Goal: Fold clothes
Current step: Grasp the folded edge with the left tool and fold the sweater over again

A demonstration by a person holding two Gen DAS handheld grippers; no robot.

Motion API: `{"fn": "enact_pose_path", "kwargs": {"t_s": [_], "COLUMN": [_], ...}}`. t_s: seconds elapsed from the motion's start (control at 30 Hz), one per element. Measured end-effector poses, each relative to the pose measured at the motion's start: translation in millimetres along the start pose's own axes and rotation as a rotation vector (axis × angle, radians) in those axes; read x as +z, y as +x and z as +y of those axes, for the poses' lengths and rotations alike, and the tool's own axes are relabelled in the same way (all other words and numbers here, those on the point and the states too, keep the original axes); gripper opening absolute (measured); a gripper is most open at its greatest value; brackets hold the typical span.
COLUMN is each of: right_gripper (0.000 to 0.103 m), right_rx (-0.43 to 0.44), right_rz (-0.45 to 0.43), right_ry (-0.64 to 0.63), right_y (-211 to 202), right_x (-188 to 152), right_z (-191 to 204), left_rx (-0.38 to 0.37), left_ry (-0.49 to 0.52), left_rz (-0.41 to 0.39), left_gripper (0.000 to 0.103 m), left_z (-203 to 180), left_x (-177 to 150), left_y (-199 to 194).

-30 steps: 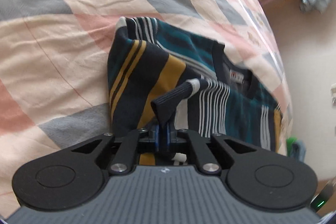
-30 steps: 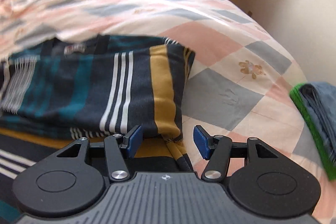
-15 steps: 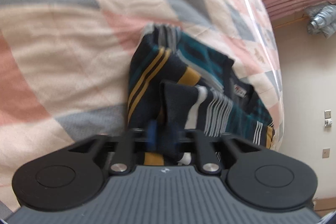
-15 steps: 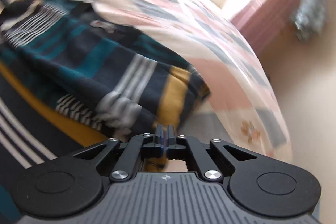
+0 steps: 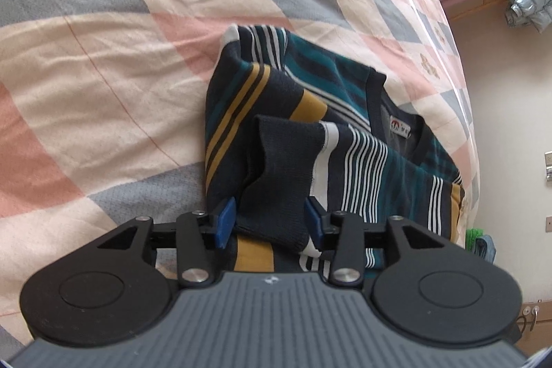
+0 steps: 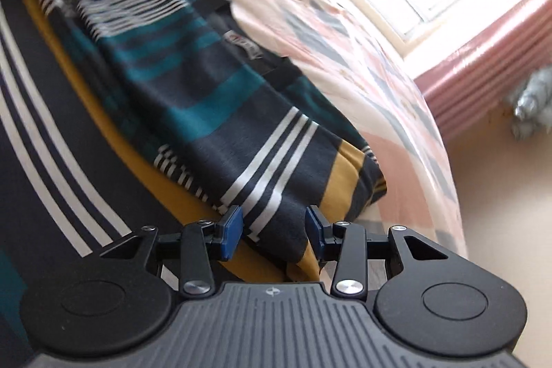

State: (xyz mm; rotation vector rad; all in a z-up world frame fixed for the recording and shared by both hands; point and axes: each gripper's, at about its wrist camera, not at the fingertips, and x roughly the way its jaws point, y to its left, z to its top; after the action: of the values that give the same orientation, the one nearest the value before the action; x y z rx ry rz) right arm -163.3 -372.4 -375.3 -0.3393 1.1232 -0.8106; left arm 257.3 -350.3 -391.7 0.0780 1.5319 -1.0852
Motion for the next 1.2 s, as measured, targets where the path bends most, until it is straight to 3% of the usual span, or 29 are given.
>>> {"fn": "enact_pose_path", "kwargs": {"t_s": [0.1,0.17,0.2,0.3,0.43,0.47,0.57,0.67,0.7,0.73,0.8,0.9,0.97,1.0,1.03,1.07,1.13,1.2], "right_gripper": [0.030,0.030,0.032,0.036,0.036,0.036,0.036,0.036,0.036,0.036,0.035,0.035,0.035,0.035,0.033,0.030,0.011,0.006], "right_rx": [-0.004,0.005,0.007,0.003,0.018,0.019,0.018,-0.005,-0.010,-0.009,-0.006,-0.002,0.000,0.001,0.001,-0.001,-0.005,-0.005], "right_rz": [0.006,0.001,-0.002,0.009,0.031,0.030,0.034,0.049,0.052,0.052,0.044,0.027,0.018,0.015,0.016,0.015,0.014,-0.007], "right_ry": [-0.055,-0.080,-0.082,-0.074,-0.037,-0.044,-0.084,-0.115,-0.116,-0.118,-0.129,-0.148,-0.156,-0.161,-0.171,-0.184,-0.210,-0.190], "right_y": [6,5,3,-2,-2,-2,-1,5,6,7,8,7,8,9,10,12,14,12], "right_x": [1,1,0,-6,-15,-16,-18,-21,-23,-24,-25,-25,-25,-25,-25,-26,-27,-29], "right_z": [4,4,3,-2,-8,-7,-3,-2,-2,-3,-4,-4,-4,-3,-2,-2,-2,-11], "left_rx": [-0.005,-0.006,0.015,0.208,0.490,0.536,0.622,0.653,0.660,0.662,0.651,0.632,0.664,0.682,0.688,0.691,0.665,0.634], "left_ry": [-0.008,0.079,0.176,0.679,1.390,1.531,1.795,1.856,1.860,1.856,1.849,1.860,1.943,1.989,2.003,2.004,1.931,1.845], "left_rz": [-0.003,-0.035,-0.052,-0.079,-0.047,-0.023,0.009,0.020,0.023,0.035,0.031,0.028,0.060,0.064,0.056,0.045,-0.015,-0.091], "left_gripper": [0.038,0.038,0.038,0.039,0.038,0.037,0.035,0.029,0.018,0.014,0.015,0.029,0.024,0.015,0.002,0.003,0.002,0.002], "left_z": [-3,-15,-26,-78,-108,-106,-97,-97,-98,-99,-102,-103,-95,-91,-90,-90,-100,-111], "left_x": [2,1,-3,-38,-114,-129,-154,-156,-155,-153,-152,-155,-166,-170,-171,-172,-167,-163], "left_y": [-5,-19,-27,-36,3,14,40,48,49,49,42,36,47,52,53,52,36,13]}}
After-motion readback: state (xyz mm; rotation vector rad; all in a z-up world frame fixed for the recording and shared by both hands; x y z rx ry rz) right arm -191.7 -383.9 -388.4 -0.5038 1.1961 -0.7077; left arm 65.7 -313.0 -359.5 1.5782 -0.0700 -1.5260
